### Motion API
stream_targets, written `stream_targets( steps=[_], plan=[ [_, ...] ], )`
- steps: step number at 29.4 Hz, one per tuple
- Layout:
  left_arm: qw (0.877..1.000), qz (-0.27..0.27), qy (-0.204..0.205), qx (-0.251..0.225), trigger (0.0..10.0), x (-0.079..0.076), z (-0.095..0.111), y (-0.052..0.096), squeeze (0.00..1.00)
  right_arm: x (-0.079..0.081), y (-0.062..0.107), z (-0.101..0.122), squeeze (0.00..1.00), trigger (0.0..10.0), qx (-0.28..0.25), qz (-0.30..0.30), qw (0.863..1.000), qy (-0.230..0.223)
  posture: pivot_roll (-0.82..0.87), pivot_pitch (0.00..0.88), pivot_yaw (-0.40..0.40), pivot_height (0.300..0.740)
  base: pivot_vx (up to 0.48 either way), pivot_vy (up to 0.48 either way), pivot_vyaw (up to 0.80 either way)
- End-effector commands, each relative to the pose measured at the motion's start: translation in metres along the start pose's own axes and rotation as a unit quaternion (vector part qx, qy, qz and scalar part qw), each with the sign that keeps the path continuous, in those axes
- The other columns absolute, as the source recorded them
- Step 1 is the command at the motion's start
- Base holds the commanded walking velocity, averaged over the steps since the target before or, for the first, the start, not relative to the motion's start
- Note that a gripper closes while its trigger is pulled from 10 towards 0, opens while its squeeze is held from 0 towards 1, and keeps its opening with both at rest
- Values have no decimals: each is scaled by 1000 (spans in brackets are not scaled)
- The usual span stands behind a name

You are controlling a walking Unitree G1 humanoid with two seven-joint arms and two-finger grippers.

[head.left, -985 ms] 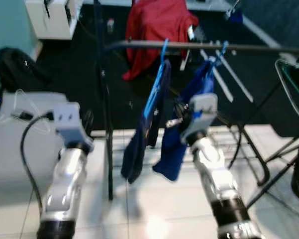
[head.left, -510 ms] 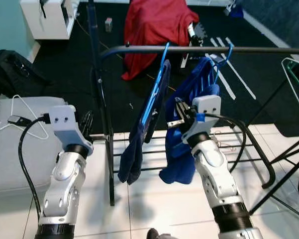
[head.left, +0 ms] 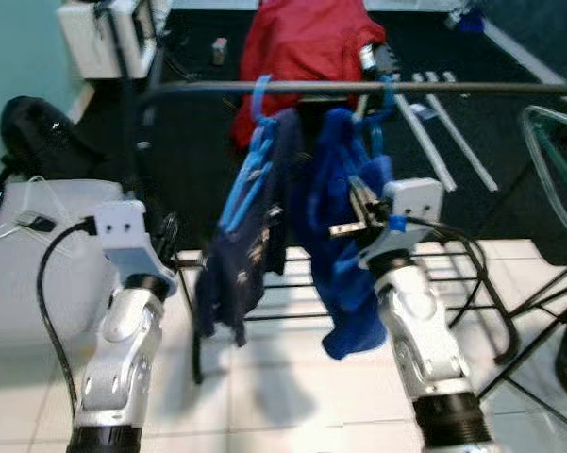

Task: Hang hanger

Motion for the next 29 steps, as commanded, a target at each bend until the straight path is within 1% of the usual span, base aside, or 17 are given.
stream_targets(
  steps=[1,3,5,6,7,11,12,14,15,18,21,22,23,25,26,28,29],
  plan=[
    [1000,13,-17,11,10000,9,-4,2,0,8,-1,6,0,10000,-13,16,1000,-3,-74,201,-45,740,0,-371,0],
    [1000,13,-17,11,10000,9,-4,2,0,8,-1,6,0,10000,-13,16,1000,-3,-74,201,-45,740,0,-371,0],
    [999,27,-19,10,10000,18,-1,-1,0,8,-5,16,0,10000,-29,21,999,-1,-75,202,-48,740,0,424,0],
    [999,27,-19,10,10000,18,-1,-1,0,8,-5,16,0,10000,-29,21,999,-1,-75,202,-48,740,0,480,0],
    [999,33,-23,13,10000,22,-1,-2,0,9,-6,19,0,10000,-32,26,999,0,-75,202,-48,740,0,480,0],
    [999,40,-26,16,10000,26,-2,-3,0,10,-7,20,0,10000,-34,30,999,0,-74,201,-48,740,0,480,0],
    [998,51,-31,18,10000,31,-2,-2,0,12,-7,20,0,10000,-33,35,999,-1,-72,203,-52,740,0,0,0],
    [998,51,-31,18,10000,31,-2,-2,0,12,-7,20,0,10000,-33,35,999,-1,-72,203,-52,740,0,0,0],
    [997,59,-37,19,10000,35,-2,-1,0,14,-7,19,0,10000,-28,40,999,-3,-70,206,-56,740,0,0,0],
    [996,66,-48,21,10000,38,-3,0,0,16,-7,16,0,10000,-20,48,999,-4,-71,206,-57,740,0,0,0],
    [995,71,-65,20,10000,43,-2,-1,0,19,-8,6,0,10000,10,64,998,-10,-68,209,-51,740,0,0,0],
    [995,72,-69,18,10000,46,0,-2,0,17,-11,1,0,10000,28,66,997,-11,-66,212,-48,740,0,0,0],
    [995,72,-69,18,10000,46,0,-2,0,17,-11,1,0,10000,28,66,997,-11,-66,212,-48,740,0,0,0],
    [995,70,-71,10,10000,50,7,-7,0,8,-22,-2,0,10000,47,61,997,-7,-60,215,-44,740,0,0,0],
    [995,70,-71,10,10000,50,7,-7,0,8,-22,-2,0,10000,47,61,997,-7,-60,215,-44,740,0,0,0],
    [996,63,-71,2,10000,50,12,-9,0,-2,-33,1,0,10000,54,50,997,-1,-58,218,-40,740,0,0,0],
    [996,63,-71,2,10000,50,12,-9,0,-2,-33,1,0,10000,54,50,997,-1,-58,218,-40,740,0,0,0]
  ],
)
Point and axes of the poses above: a point about 5 cm out from each wrist's last joint towards the gripper, its own y axis pointing back from the gripper into the wrist, its own z axis along the axis of the wrist's last joint, x = y × z, the point moved 4 cm from there along -y, pointing out of the wrist towards the gripper, and after that the axes turned 8 degrees about -y, right-handed, at the moved point
